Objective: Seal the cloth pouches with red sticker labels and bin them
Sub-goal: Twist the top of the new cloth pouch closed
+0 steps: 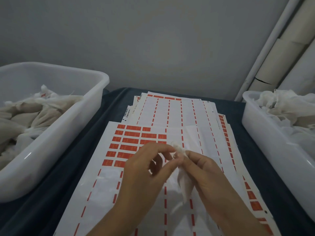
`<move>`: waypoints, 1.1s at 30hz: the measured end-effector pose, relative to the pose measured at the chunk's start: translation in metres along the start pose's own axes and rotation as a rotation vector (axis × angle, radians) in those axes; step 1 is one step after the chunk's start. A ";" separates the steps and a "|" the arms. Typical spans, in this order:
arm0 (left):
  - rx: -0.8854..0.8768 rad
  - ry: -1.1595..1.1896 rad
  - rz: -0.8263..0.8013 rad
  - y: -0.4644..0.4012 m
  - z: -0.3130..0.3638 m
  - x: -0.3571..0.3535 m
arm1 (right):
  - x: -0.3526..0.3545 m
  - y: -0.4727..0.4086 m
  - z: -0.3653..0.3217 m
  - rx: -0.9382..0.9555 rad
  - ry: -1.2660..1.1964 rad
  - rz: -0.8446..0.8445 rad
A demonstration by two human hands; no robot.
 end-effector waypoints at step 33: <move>0.570 0.466 0.186 -0.021 -0.019 0.017 | 0.019 -0.057 -0.009 0.150 0.738 0.053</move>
Point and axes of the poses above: each hand's wrist, its own y-axis away from the middle knuckle, its own x-axis out of the back of the hand, z = x × y, the point moved 1 cm from there along -y, towards the middle knuckle
